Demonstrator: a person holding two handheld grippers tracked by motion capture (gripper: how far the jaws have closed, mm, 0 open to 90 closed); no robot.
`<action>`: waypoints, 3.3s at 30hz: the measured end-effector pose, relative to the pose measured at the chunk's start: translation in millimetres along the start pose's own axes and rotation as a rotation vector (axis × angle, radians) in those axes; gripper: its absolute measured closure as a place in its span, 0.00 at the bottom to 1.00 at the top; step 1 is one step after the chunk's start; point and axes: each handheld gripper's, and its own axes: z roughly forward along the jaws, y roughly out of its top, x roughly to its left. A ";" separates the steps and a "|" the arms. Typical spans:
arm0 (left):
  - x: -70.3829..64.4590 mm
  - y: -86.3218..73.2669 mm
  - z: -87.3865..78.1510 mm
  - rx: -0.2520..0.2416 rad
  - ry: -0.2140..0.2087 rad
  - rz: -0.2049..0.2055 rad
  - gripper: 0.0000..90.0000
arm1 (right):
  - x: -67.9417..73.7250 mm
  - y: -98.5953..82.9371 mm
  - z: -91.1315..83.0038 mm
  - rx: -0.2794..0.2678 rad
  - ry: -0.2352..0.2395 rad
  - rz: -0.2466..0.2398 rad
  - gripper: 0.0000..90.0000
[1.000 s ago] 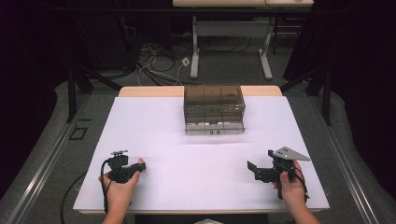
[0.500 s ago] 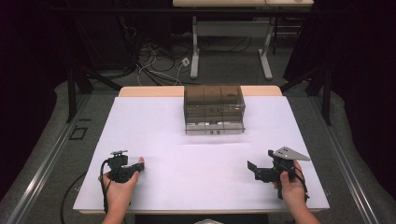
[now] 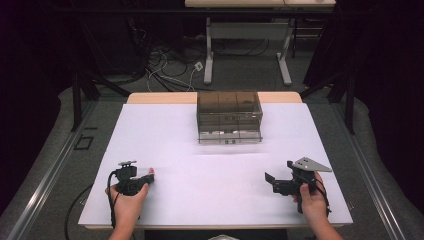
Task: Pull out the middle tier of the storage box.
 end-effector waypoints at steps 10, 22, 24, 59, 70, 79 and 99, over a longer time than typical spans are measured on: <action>0.6 0.7 -1.6 -0.008 -0.009 0.013 0.90 | 0.7 -0.2 0.4 0.001 0.000 0.004 0.01; 1.4 1.4 -5.8 -0.038 -0.016 0.016 0.90 | 0.2 -0.2 0.2 0.000 0.000 -0.002 0.01; 1.1 1.4 -6.7 -0.045 -0.018 0.017 0.90 | 0.3 -0.2 0.1 0.000 0.000 -0.003 0.01; -6.7 -2.5 -23.3 -0.196 -0.036 0.094 0.90 | 2.9 -0.5 0.9 0.004 -0.002 -0.018 0.02; -8.7 -4.1 -27.5 -0.234 -0.035 0.119 0.90 | 1.6 -1.1 0.9 0.011 -0.004 -0.012 0.03; -11.0 -5.5 -31.6 -0.262 -0.044 0.134 0.90 | 0.5 -1.6 1.6 0.010 -0.001 -0.008 0.03; -18.8 -8.7 -43.1 -0.331 -0.058 0.186 0.90 | 0.1 -1.8 1.5 0.014 -0.001 -0.007 0.03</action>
